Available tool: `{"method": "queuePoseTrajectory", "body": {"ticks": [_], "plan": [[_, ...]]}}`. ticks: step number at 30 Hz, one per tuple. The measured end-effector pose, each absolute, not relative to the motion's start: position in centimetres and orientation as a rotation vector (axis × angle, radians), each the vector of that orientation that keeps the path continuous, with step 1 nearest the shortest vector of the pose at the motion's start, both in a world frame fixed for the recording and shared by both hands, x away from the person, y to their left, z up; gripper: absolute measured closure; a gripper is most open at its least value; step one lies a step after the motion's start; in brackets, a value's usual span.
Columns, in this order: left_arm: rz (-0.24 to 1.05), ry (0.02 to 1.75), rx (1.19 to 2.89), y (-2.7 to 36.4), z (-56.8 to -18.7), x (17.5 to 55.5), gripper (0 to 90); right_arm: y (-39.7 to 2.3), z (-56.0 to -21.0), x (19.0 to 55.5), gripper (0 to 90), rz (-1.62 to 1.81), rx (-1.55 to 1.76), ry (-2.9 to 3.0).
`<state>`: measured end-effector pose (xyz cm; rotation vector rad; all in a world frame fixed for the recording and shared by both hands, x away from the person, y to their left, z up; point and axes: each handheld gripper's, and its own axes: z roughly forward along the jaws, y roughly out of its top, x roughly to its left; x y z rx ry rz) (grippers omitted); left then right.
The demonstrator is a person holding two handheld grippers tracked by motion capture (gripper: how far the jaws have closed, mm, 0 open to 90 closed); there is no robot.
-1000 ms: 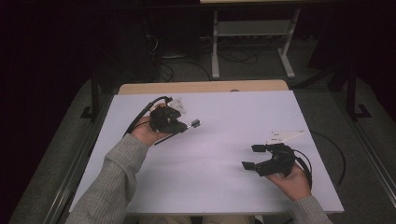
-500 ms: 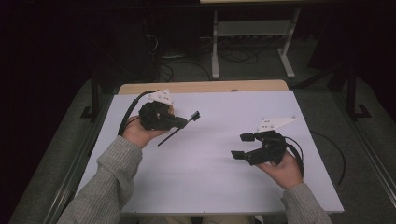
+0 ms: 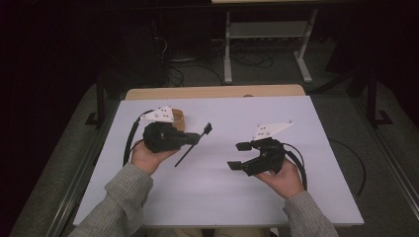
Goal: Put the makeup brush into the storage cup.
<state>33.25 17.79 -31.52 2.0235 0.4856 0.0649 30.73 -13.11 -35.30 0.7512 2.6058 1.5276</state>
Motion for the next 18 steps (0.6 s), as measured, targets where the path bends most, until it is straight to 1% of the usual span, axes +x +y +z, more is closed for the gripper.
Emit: {"method": "queuePoseTrajectory", "body": {"ticks": [5,9,13,15,18], "plan": [[0.028,0.517,1.960,17.4,-32.9,32.5,85.8,-11.5,-36.0,30.5,25.7,1.574,0.712,2.630],[0.009,0.540,1.909,16.8,-33.9,32.2,85.8,-10.3,-37.2,30.2,25.4,1.640,0.724,2.634],[0.008,0.538,1.888,16.0,-34.4,31.8,85.8,-9.8,-37.9,30.2,24.5,1.692,0.748,2.617],[0.002,0.520,1.882,15.4,-34.5,31.4,85.8,-9.7,-38.4,30.2,26.4,1.733,0.752,2.582],[0.006,0.508,1.871,14.9,-34.6,31.2,85.8,-9.6,-38.7,30.2,27.0,1.742,0.785,2.581]]}}
